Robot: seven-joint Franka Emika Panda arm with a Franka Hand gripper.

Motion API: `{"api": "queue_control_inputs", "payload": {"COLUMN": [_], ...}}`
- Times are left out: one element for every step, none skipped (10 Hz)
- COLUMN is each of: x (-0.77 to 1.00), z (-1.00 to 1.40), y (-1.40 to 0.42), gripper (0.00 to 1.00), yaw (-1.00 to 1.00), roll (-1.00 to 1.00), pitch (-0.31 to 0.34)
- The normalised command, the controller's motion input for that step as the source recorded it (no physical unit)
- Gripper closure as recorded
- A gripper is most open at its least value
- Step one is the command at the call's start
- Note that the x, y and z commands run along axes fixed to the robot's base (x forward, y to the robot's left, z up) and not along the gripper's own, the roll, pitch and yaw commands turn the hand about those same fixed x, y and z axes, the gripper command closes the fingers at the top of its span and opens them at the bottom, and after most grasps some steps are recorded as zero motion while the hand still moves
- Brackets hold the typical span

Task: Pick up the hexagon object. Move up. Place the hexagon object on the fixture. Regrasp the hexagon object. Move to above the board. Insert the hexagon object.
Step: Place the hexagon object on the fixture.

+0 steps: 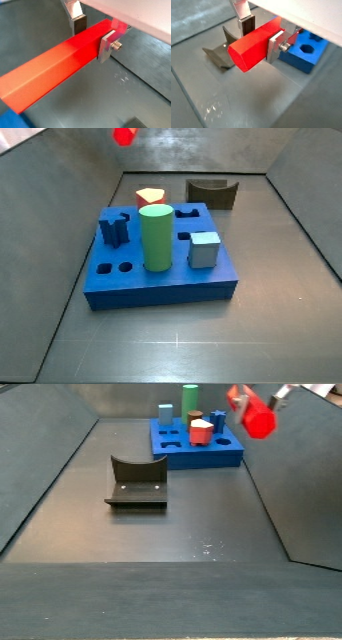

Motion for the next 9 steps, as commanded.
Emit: {"api": "queue_control_inputs", "payload": {"x": [1.0, 1.0, 1.0, 1.0, 1.0, 1.0, 1.0, 1.0, 1.0], "z": [-0.03, -0.03, -0.03, -0.03, -0.03, -0.04, -0.04, -0.04, -0.04], "y": [-0.34, -0.31, -0.28, -0.25, -0.24, -0.21, -0.2, -0.18, -0.16], "gripper": [1.0, 1.0, 1.0, 1.0, 1.0, 1.0, 1.0, 1.0, 1.0], "yaw": [0.08, 0.05, 0.03, 0.03, 0.02, 0.02, 0.02, 0.02, 0.02], "roll": [-0.1, -0.11, -0.11, -0.11, -0.1, -0.09, -0.09, -0.08, -0.08], "pitch": [-0.144, -0.077, -0.047, -0.027, -0.018, -0.009, -0.007, -0.002, 0.005]}}
